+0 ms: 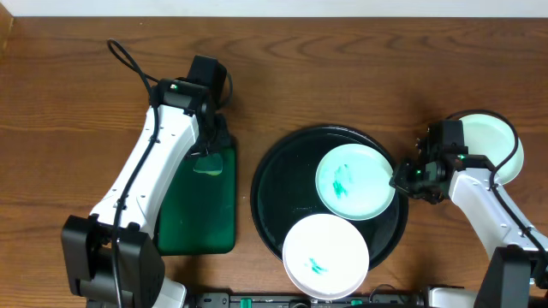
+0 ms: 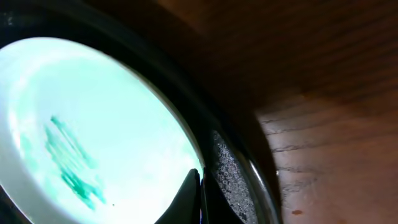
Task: Clean dirty plates on tray and stack at the side
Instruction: 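Grasp the right plate's rim and drag it left with the right gripper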
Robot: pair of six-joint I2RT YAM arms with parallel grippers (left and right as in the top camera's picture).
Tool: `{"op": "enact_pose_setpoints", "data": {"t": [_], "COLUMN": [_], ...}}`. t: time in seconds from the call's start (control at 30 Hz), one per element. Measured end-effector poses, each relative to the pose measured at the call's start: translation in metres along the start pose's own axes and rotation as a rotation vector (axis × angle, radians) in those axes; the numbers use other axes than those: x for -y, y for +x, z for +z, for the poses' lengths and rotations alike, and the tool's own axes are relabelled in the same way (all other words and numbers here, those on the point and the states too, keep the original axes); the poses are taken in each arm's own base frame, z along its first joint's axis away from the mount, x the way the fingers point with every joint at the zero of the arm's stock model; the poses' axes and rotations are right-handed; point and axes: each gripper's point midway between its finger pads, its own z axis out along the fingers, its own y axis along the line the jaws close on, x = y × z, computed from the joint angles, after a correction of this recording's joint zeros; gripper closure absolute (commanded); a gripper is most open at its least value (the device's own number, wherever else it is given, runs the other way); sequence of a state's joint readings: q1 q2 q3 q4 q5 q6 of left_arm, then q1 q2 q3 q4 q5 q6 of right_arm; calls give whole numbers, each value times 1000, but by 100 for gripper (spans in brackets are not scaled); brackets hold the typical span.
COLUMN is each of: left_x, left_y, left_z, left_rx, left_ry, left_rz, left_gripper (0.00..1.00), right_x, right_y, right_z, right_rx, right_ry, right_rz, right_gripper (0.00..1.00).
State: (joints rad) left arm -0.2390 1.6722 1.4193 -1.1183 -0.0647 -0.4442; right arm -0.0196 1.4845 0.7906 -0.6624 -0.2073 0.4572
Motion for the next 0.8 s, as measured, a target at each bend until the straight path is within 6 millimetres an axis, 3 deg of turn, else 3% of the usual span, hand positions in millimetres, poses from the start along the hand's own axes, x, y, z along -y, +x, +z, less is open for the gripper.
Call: {"op": "enact_pose_setpoints", "data": {"t": [0.23,0.57,0.6,0.63,0.7,0.73,0.8], "left_x": [1,2,3,3,3,3,3], "left_y": [0,-2,-2,-3,-3,-3,-3], "left_z": [0,0,0,0,0,0,0], "left_rx": [-3,7,8,10,10,11,11], "left_ry": [6,11,12,13,13,13,14], "left_rz": [0,-1,-2,-2,-2,-2,-2], "left_gripper": [93,93,93,93,93,93,93], "right_x": [-10,-57,-57,-54,-46,-41,-33], "right_y": [5,5,6,8,10,12,17], "right_z": [-1,-27,-27,-26,-26,-25,-25], "right_rx": [-12,58,56,49,40,34,16], "right_ry": [-28,-124,-117,-97,-61,-35,1], "right_rz": [-36,-167,-167,-148,-135,-125,-114], "right_gripper": [98,99,78,45,5,1,1]}}
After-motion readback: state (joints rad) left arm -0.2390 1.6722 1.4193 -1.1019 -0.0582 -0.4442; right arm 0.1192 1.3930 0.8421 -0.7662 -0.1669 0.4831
